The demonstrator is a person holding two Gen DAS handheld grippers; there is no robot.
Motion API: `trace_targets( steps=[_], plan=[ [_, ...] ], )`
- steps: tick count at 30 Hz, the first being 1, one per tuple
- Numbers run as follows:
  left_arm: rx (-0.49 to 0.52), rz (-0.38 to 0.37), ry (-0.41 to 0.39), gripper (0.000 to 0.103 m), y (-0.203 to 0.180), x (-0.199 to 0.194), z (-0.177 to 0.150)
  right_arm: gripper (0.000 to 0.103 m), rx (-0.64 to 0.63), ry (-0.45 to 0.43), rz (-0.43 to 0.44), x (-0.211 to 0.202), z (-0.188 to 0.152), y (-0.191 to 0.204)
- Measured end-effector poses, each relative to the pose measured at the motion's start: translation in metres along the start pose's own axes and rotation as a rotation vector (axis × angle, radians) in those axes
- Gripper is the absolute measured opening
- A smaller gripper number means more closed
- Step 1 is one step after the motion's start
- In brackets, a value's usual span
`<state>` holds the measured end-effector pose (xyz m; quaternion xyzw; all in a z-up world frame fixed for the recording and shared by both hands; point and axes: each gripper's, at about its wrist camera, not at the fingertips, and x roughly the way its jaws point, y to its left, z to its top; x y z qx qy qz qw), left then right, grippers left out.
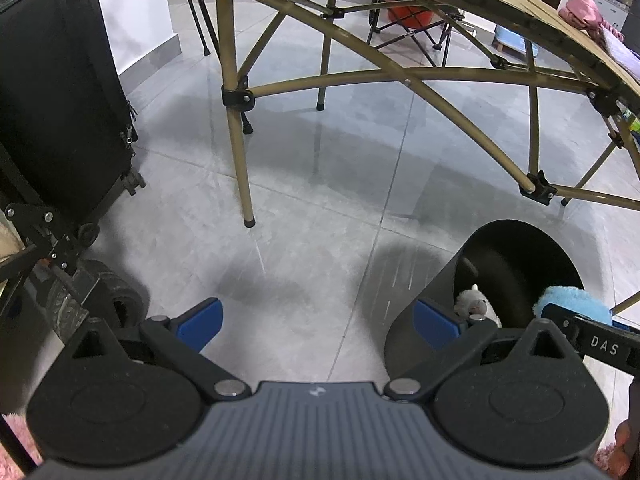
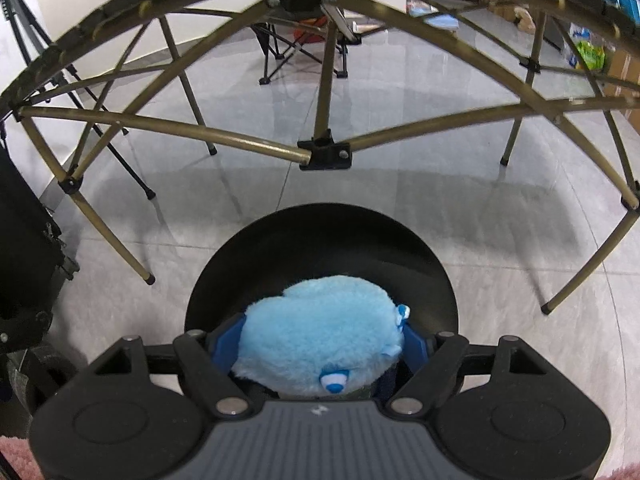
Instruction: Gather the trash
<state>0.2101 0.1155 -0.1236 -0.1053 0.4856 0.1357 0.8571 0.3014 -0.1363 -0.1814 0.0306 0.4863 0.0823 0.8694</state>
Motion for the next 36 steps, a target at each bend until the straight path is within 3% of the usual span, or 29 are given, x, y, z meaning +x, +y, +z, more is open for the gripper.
trace_targets(
  steps=[3, 6, 36],
  plan=[
    [-0.002, -0.002, 0.003, 0.103, 0.001, 0.001, 0.000, 0.085, 0.042, 0.024, 0.006, 0.008, 0.002, -0.006],
    [-0.002, -0.002, 0.004, 0.103, 0.002, 0.001, 0.001, 0.103, 0.072, 0.034, 0.010, 0.012, 0.003, -0.011],
    [0.014, -0.008, -0.016, 0.103, -0.005, -0.006, -0.003, 0.103, 0.129, 0.016, 0.009, 0.000, 0.003, -0.026]
  ],
)
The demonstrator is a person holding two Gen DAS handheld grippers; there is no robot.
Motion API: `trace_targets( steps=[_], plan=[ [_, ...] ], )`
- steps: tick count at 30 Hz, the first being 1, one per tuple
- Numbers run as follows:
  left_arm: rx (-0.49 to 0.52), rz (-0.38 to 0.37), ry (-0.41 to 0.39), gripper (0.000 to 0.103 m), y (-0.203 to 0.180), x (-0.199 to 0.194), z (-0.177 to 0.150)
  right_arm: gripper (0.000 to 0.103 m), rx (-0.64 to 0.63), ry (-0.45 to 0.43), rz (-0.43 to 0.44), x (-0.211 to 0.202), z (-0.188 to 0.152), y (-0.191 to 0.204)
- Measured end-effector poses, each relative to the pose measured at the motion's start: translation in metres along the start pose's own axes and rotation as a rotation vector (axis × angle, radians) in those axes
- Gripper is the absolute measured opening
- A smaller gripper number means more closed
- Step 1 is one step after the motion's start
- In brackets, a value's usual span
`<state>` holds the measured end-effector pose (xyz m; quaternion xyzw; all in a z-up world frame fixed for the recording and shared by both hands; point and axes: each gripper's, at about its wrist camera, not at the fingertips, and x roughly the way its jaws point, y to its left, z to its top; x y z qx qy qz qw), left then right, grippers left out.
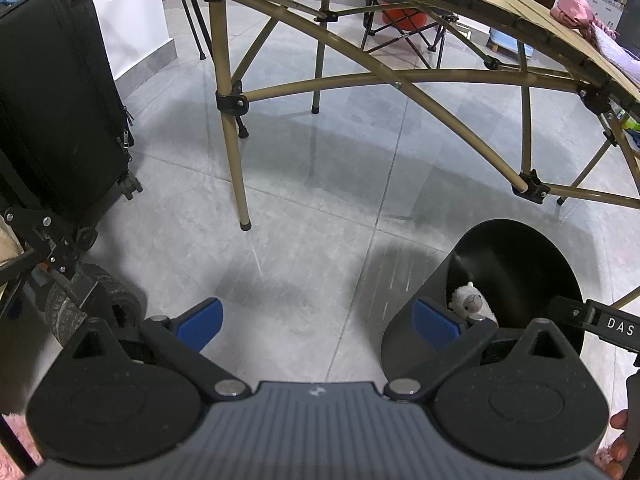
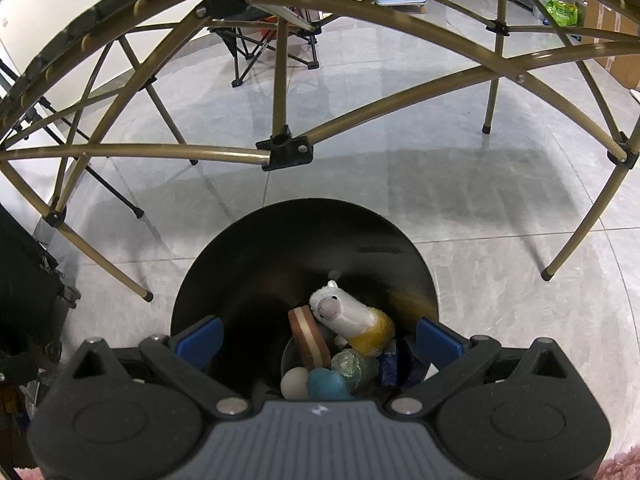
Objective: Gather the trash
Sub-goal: 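Raise both tools from the bin back up to the table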
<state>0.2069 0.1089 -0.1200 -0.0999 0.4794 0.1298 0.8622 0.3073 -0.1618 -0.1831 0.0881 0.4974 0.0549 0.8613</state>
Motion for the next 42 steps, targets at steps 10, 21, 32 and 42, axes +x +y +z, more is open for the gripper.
trace_targets(
  steps=[10, 21, 32, 42],
  plan=[
    [0.017, -0.011, -0.021, 0.103, -0.009, -0.007, 0.001, 0.103, 0.014, -0.040, -0.002, -0.014, 0.001, -0.011],
    [0.037, -0.028, -0.062, 0.103, -0.023, -0.020, 0.004, 0.103, 0.011, -0.105, 0.000, -0.035, 0.002, -0.018],
    [0.021, -0.070, -0.186, 0.103, -0.032, -0.061, 0.036, 0.103, -0.047, -0.363, 0.048, -0.115, 0.025, -0.026],
    [0.037, -0.075, -0.286, 0.103, -0.056, -0.089, 0.073, 0.103, -0.017, -0.596, 0.030, -0.160, 0.065, -0.050]
  ],
)
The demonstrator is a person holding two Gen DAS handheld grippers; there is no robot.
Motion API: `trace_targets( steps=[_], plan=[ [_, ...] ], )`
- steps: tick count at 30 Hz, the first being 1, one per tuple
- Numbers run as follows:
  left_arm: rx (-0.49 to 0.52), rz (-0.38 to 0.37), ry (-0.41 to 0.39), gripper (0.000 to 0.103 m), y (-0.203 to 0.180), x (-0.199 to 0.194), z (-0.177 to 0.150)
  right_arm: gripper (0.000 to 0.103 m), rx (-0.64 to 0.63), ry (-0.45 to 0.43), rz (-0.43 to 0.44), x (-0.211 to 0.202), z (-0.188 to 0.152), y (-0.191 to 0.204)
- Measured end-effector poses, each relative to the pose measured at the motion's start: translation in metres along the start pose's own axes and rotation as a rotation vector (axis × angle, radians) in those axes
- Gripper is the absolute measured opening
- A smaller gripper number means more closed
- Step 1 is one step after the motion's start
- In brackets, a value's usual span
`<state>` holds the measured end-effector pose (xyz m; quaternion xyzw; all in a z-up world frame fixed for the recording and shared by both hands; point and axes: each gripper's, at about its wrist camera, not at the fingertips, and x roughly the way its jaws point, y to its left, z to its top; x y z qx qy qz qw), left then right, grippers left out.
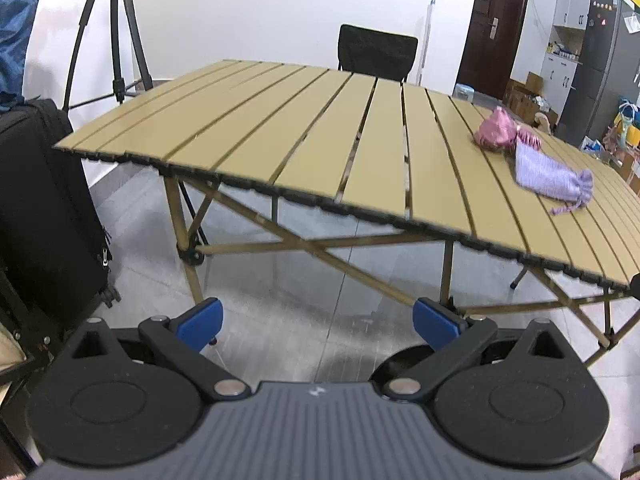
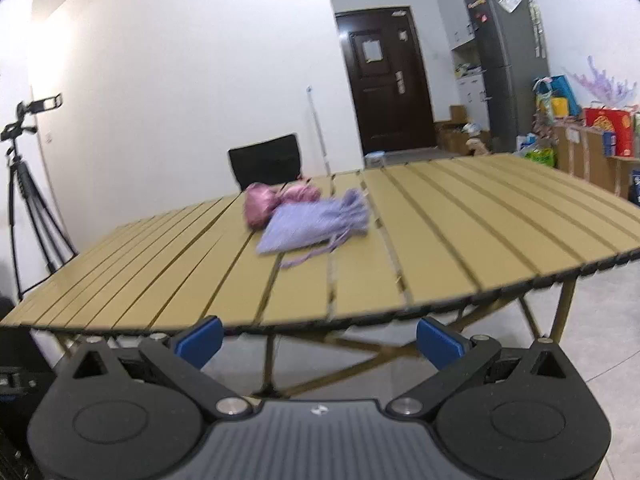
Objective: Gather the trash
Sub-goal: 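Raise both tools from the bin back up to the table, then close the right tool on the lavender drawstring bag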
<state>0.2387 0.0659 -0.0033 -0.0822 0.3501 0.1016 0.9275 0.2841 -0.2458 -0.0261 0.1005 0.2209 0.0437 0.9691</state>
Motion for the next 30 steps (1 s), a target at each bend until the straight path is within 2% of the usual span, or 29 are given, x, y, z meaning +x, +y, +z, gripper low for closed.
trace_targets(
  steps=[9, 30],
  plan=[
    [0.011, -0.003, -0.020, 0.103, -0.020, 0.015, 0.022, 0.103, -0.023, -0.078, -0.019, 0.025, 0.035, -0.015],
    [0.047, -0.012, -0.063, 0.103, -0.062, 0.067, 0.081, 0.103, -0.024, -0.080, -0.005, 0.108, 0.078, 0.000]
  ],
)
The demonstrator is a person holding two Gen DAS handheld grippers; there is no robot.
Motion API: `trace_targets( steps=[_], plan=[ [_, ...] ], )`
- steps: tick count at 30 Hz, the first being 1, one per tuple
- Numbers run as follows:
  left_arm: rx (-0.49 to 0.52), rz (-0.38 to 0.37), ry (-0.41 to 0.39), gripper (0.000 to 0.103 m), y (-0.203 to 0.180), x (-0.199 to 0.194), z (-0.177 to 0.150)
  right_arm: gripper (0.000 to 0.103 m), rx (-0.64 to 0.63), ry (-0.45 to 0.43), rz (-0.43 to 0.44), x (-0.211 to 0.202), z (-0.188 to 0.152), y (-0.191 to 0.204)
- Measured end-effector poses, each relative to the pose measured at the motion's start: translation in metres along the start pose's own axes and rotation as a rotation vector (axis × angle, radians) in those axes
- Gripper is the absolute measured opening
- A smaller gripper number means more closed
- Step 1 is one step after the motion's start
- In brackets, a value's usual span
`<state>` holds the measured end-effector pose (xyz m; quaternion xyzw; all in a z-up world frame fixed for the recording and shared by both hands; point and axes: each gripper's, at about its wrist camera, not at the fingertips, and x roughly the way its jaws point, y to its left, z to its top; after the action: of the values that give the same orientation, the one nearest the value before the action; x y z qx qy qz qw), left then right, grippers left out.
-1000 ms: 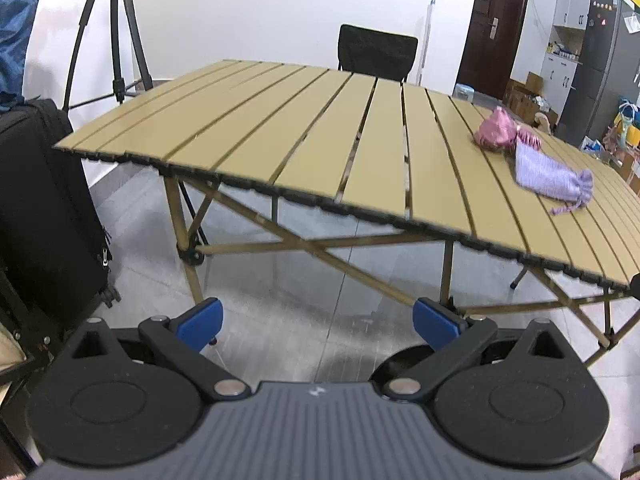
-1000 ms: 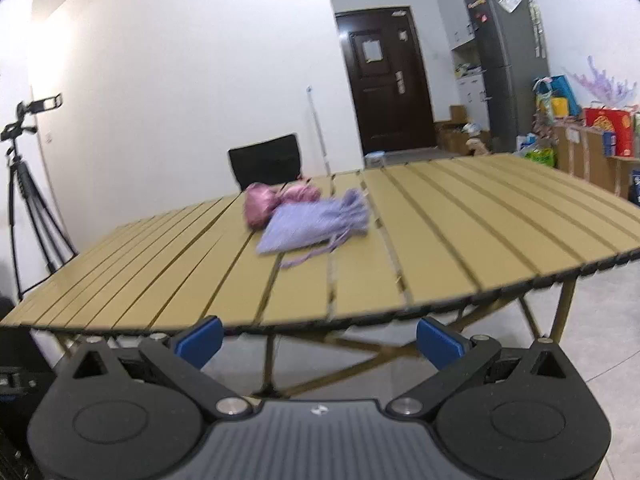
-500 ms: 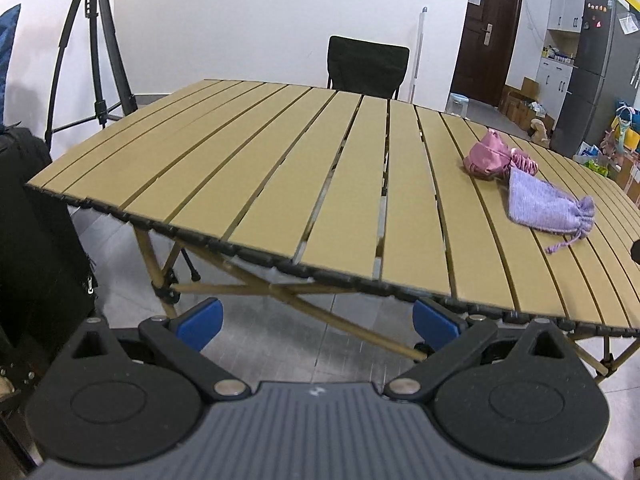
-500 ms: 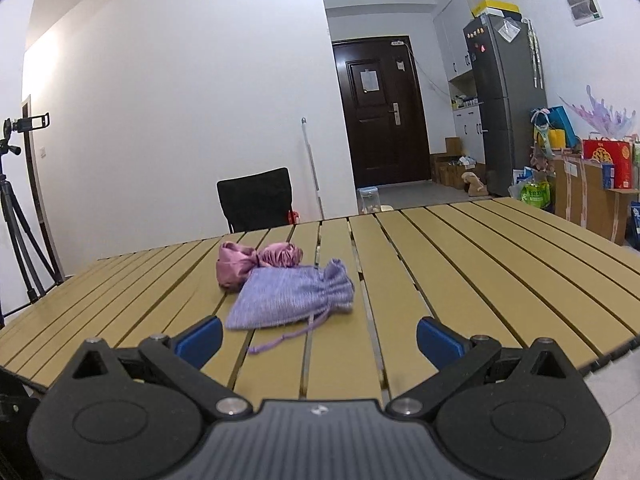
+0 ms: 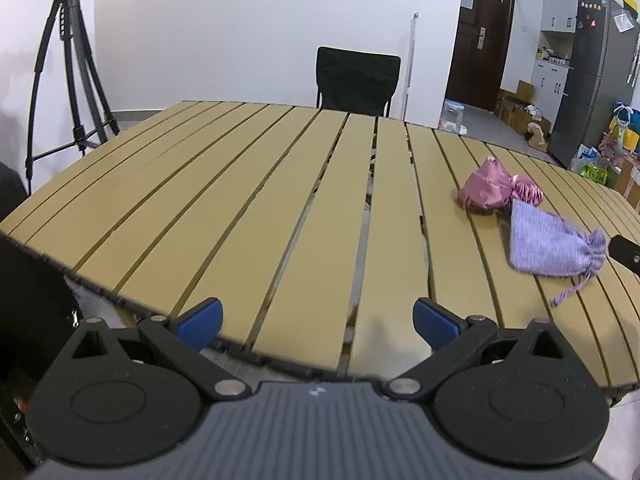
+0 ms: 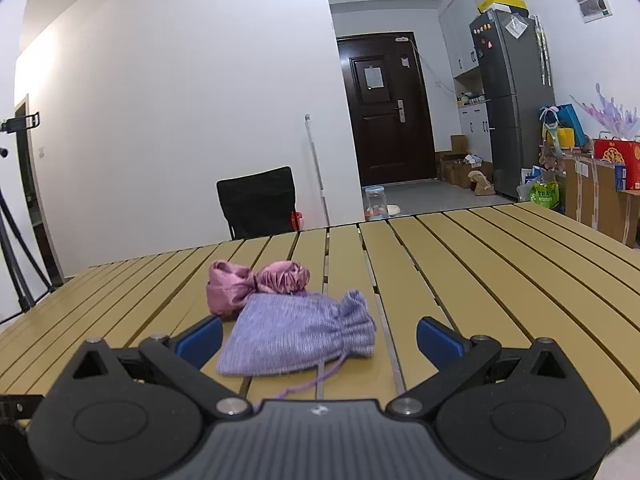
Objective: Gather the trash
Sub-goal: 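Close the right tool on the lavender drawstring bag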
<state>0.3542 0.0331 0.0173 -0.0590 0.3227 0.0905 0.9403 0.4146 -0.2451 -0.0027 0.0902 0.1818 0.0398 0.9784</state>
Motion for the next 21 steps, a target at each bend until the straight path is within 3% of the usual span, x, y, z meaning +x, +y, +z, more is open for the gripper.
trace_targets(
  steps=[12, 21],
  plan=[
    [-0.015, -0.020, 0.007, 0.103, -0.014, 0.039, 0.026, 0.103, 0.054, 0.112, -0.051, 0.063, 0.017, 0.007],
    [-0.040, -0.039, 0.032, 0.103, -0.020, 0.057, 0.030, 0.103, -0.004, 0.220, -0.100, 0.101, 0.015, 0.022]
  ],
)
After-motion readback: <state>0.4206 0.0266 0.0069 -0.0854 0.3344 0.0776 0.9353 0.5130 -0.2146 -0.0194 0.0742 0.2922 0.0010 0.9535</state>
